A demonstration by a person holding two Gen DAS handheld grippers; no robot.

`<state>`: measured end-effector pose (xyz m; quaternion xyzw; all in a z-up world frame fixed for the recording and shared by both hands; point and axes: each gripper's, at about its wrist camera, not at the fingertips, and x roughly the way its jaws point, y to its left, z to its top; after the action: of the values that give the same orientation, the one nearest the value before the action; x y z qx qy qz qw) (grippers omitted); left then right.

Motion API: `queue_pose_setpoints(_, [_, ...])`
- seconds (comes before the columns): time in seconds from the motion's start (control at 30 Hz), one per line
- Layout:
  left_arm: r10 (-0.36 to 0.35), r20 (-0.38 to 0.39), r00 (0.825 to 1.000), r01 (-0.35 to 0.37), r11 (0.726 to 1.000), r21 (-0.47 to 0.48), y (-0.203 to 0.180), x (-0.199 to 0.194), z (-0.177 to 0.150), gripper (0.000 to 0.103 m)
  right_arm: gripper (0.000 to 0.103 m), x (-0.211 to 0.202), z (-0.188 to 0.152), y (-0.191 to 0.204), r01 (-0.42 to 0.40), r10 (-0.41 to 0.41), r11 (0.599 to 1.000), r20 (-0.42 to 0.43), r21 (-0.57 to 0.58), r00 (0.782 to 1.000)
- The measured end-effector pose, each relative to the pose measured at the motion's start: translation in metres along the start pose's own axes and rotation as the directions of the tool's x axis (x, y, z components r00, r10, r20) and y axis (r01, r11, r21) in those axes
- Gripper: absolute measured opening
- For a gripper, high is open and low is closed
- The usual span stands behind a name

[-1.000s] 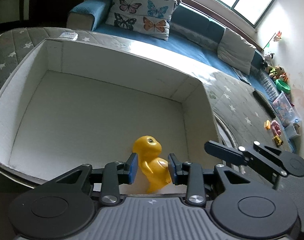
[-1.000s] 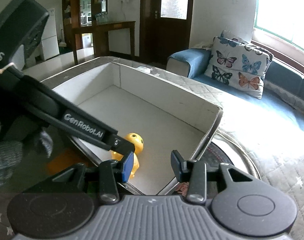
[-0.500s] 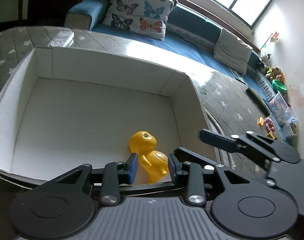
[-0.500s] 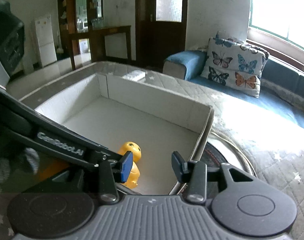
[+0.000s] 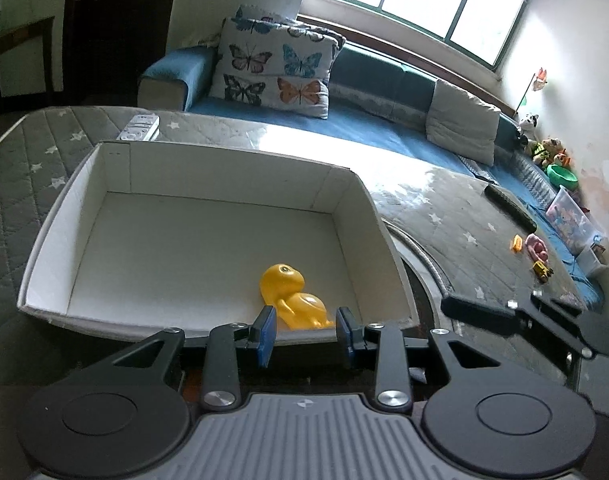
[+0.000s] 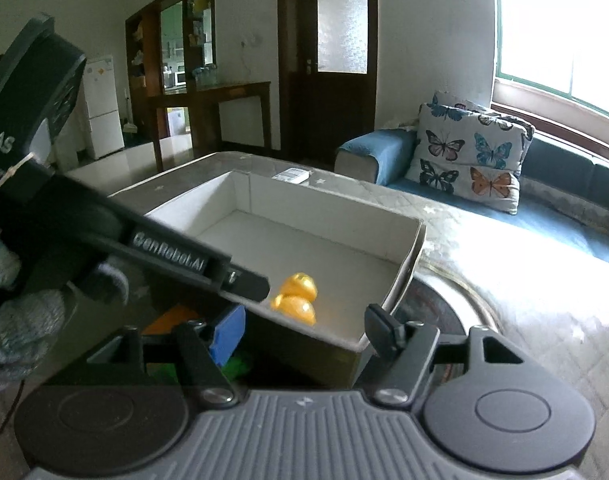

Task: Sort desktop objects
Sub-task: 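Open the left gripper to drop the yellow duck into the box, then move the left gripper down to the yellow plush chick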

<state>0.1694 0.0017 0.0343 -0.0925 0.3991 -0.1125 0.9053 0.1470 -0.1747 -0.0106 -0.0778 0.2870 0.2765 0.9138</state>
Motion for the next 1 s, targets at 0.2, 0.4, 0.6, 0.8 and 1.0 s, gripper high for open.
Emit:
queue_pose_setpoints(0.2, [0.008, 0.036, 0.999, -0.009, 0.999, 0.033, -0.013, -0.016, -0.015, 0.035, 0.078, -0.026, -0.021, 0.009, -0.02, 0.02, 1.0, 0.009, 0.013, 1.0])
queue_pose_setpoints(0.4, [0.005, 0.036, 0.999, -0.008, 0.997, 0.072, -0.024, -0.021, -0.035, 0.035, 0.079, -0.038, -0.044, 0.017, -0.036, 0.036, 0.999, -0.009, 0.034, 0.999])
queue_pose_setpoints(0.6, [0.004, -0.002, 1.0, -0.004, 0.997, 0.079, -0.03, -0.016, -0.052, 0.035, 0.079, -0.04, -0.063, 0.021, -0.026, 0.028, 0.998, -0.036, 0.057, 0.999])
queue_pose_setpoints(0.8, [0.021, -0.012, 1.0, -0.019, 0.996, 0.087, -0.037, -0.014, -0.063, 0.035, 0.079, -0.043, -0.072, 0.019, -0.029, 0.033, 0.996, -0.042, 0.085, 0.999])
queue_pose_setpoints(1.0, [0.047, -0.022, 0.999, -0.045, 0.993, 0.11, -0.041, -0.014, -0.07, 0.035, 0.079, -0.04, -0.083, 0.019, -0.027, 0.034, 0.995, -0.067, 0.099, 0.997])
